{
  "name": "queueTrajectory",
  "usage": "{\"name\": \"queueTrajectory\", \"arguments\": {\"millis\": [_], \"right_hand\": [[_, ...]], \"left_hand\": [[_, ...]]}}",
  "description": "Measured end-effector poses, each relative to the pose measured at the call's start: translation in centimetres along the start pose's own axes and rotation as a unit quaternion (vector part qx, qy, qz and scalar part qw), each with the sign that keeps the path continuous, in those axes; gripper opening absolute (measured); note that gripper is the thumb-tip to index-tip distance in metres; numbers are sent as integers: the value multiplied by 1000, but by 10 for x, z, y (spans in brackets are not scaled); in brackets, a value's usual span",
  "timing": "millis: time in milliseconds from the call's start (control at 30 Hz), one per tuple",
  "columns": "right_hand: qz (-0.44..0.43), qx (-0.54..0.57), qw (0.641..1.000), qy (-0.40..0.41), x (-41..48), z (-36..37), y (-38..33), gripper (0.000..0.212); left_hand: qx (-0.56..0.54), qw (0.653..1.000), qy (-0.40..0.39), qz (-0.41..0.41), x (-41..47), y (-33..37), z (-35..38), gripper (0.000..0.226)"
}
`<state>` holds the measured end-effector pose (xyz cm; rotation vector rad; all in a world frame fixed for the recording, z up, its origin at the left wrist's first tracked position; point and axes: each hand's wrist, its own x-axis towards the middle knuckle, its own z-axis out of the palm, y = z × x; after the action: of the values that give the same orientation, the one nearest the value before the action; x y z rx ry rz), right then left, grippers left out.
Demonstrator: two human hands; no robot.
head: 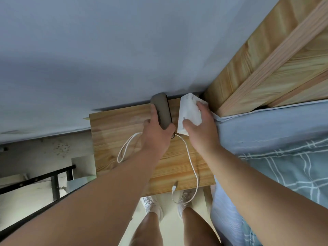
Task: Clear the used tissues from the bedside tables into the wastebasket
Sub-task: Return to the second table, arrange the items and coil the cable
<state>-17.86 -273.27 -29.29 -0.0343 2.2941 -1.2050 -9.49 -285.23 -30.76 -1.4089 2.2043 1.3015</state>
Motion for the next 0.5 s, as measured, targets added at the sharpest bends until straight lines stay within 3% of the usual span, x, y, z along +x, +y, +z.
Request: {"name": "queueTrajectory", "arguments": {"millis": [233,500], "right_hand": [[-59,-224,971,57,2,30,22,79],[-87,-277,956,36,10,28,31,76]], "left_hand": [[46,998,30,-3,5,-5,20,103],[97,994,14,52,13,-9,23,102]]}}
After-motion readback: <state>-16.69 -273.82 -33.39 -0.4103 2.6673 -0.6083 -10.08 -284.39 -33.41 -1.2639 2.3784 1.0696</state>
